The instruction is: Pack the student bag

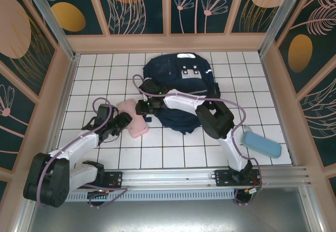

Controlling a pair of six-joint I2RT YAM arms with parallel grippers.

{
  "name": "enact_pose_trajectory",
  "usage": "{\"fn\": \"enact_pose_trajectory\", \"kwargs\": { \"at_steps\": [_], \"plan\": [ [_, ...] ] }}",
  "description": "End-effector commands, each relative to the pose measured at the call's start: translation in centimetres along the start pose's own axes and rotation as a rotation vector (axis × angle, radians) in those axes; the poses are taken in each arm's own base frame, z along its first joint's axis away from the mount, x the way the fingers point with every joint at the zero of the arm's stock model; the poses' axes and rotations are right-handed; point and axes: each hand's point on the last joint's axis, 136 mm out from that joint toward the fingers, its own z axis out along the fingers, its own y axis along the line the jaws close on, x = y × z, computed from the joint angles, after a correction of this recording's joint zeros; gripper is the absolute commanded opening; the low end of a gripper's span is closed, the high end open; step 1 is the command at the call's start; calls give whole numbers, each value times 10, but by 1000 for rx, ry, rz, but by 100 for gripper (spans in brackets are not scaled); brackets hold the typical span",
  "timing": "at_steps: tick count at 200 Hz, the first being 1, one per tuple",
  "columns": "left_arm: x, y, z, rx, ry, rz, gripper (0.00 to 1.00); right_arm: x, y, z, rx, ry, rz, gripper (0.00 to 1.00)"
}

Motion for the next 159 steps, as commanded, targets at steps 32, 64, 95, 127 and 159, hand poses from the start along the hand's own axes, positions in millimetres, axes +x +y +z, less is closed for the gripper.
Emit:
{"fn": "enact_pose_trajectory", "kwargs": {
  "at_steps": [32,64,95,127,159],
  "plan": [
    [8,1,10,25,47,9,63,16,-32,15,87,57,42,35],
    [11,-5,14,57,71,22,66,26,-50,19,106,75,75,33],
    [13,-13,19,87,102,42,68,32,-50,23,61,100,104,32],
    [14,-24,21,132,126,67,68,35,-48,22,-5,119,137,34],
    [11,-59,10,293,128,89,66,35,-44,18,-63,124,157,39]
  ]
}}
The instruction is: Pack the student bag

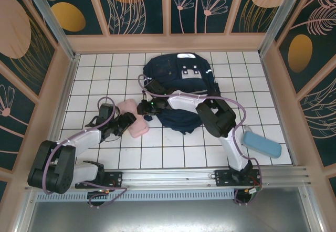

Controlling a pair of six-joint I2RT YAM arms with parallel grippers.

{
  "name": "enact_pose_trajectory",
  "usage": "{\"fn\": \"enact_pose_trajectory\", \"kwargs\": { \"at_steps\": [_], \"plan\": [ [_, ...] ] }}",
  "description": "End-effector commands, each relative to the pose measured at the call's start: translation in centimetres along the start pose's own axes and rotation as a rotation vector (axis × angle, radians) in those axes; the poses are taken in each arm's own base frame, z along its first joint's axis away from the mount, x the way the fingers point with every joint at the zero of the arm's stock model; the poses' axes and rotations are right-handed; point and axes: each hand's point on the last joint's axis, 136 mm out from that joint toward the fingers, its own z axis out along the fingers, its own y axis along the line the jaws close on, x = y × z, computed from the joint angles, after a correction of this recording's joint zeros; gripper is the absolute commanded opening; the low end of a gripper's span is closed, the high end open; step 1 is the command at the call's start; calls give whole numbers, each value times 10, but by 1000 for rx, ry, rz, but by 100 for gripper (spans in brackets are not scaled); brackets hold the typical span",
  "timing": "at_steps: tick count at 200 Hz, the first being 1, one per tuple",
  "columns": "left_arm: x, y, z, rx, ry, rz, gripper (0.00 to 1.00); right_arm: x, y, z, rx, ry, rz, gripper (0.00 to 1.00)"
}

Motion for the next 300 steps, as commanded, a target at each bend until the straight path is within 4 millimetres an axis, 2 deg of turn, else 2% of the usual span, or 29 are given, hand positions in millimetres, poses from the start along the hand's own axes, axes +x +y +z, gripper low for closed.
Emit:
{"fn": "enact_pose_trajectory", "kwargs": {
  "at_steps": [1,32,90,126,171,195,219,243,265,278,300],
  "plan": [
    [-4,-53,-6,218,15,78,66,31,-41,8,79,100,93,39],
    [-10,-71,-18,286,-19,91,66,29,-36,2,12,100,125,46],
    [-10,-78,-27,339,-35,44,66,22,-24,-9,-76,90,155,49],
    [-8,-69,-19,295,-14,15,66,20,-23,-10,-81,87,162,49],
    [-8,-49,-9,167,1,33,65,19,-24,-11,-74,83,162,50],
    [-10,-43,-7,140,-6,40,58,19,-23,-12,-75,81,159,50],
    [-14,-41,-7,117,-23,39,43,16,-17,-18,-83,69,151,50],
    [-20,-41,-11,96,-55,49,30,8,-5,-35,-107,33,131,52],
    [-29,-45,-23,75,-109,63,26,-3,13,-63,-156,-27,97,57],
    [-34,-54,-34,85,-140,87,26,-9,25,-87,-195,-76,63,62],
    [-41,-80,-55,130,-170,147,25,-16,33,-118,-228,-132,8,72]
  ]
}}
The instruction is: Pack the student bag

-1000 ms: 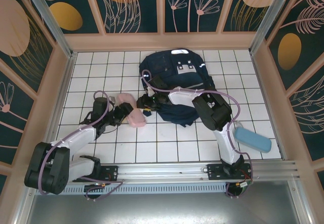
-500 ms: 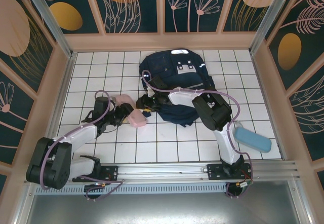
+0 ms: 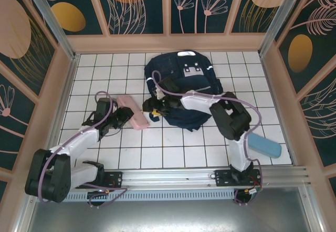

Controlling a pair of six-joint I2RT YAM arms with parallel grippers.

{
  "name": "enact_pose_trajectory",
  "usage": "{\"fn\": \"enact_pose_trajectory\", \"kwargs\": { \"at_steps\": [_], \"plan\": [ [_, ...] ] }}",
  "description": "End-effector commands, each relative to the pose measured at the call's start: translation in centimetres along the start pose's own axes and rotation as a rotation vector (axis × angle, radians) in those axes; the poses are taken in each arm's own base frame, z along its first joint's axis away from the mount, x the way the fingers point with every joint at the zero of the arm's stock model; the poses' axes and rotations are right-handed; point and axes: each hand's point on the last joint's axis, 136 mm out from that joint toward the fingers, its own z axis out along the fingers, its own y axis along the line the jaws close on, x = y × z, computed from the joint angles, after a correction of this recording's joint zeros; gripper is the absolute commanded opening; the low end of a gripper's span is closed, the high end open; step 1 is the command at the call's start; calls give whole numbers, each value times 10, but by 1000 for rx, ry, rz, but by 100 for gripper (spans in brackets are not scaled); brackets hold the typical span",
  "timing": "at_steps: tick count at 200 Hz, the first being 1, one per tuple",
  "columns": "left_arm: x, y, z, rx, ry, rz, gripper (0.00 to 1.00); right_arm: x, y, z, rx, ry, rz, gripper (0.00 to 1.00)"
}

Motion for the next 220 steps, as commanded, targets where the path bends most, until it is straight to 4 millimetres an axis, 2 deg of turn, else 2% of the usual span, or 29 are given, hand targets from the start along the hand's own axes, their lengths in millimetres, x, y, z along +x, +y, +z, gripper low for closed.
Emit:
{"fn": "enact_pose_trajectory", "kwargs": {
  "at_steps": [1,30,53,70,93,128,138,144,169,220],
  "plan": [
    [-22,-38,-24,57,-74,98,25,-20,36,-49,-92,-101,-100,72],
    [-31,-87,-45,202,-88,161,24,-28,46,-91,-160,-177,-160,84],
    [-28,-134,-58,376,-64,187,23,-34,53,-121,-236,-225,-190,90],
    [-25,-159,-62,476,-34,184,23,-35,57,-138,-305,-239,-201,94],
    [-16,-187,-64,579,18,174,23,-31,69,-147,-388,-224,-217,99],
    [-4,-225,-70,740,95,167,22,-25,81,-146,-484,-163,-219,99],
    [-3,-233,-73,776,108,171,22,-23,82,-145,-502,-146,-215,99],
    [-3,-237,-75,794,114,174,22,-29,76,-153,-511,-161,-197,99],
    [-4,-244,-77,827,122,165,22,-22,90,-173,-625,-161,-230,95],
    [-10,-245,-74,835,100,125,21,-15,93,-189,-653,-169,-228,68]
  ]
}}
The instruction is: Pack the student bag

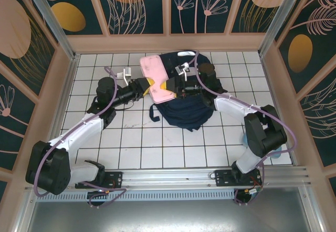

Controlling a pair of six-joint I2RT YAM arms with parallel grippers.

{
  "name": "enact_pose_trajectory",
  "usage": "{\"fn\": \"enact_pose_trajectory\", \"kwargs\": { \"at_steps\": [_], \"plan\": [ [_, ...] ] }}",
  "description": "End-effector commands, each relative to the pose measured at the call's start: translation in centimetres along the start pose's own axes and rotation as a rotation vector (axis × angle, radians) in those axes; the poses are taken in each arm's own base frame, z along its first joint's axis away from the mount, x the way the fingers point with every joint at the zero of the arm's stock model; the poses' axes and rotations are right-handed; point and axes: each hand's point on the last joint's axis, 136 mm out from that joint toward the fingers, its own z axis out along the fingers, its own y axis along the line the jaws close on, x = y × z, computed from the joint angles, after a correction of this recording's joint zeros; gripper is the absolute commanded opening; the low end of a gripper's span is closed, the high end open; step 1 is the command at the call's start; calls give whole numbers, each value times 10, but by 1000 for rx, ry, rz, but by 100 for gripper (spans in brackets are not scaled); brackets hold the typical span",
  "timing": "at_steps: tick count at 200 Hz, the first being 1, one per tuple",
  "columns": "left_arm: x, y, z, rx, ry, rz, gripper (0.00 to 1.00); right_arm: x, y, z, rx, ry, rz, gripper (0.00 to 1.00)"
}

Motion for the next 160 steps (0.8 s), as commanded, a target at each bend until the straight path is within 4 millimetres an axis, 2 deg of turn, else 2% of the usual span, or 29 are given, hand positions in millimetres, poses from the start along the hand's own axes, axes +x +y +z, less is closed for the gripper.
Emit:
{"fn": "enact_pose_trajectory", "kwargs": {
  "at_steps": [1,17,37,48,60,80,109,132,136,142,160],
  "plan": [
    [-10,-34,1,113,-27,49,21,2,33,-11,-74,-1,-73,67],
    [-10,-32,1,108,-30,44,24,0,34,-15,-73,-18,-53,53],
    [-14,-14,2,17,-53,23,43,-7,28,-22,-35,-64,-28,35],
    [-19,8,1,-111,-84,16,58,-14,17,-28,41,-114,-32,33],
    [-23,28,-4,-238,-115,27,66,-21,2,-37,148,-167,-40,29],
    [-23,47,-8,-326,-125,34,75,-26,-21,-56,276,-221,-8,25],
    [-10,66,1,-420,-92,85,81,-30,-50,-96,459,-320,36,23],
    [2,81,16,-562,-65,172,81,-28,-63,-135,590,-398,55,23],
    [8,88,17,-599,-53,183,81,-28,-64,-142,611,-412,58,23],
    [8,84,25,-619,-52,217,81,-26,-67,-153,641,-431,68,23],
    [24,88,44,-700,1,312,81,-21,-73,-185,721,-489,95,24]
  ]
}}
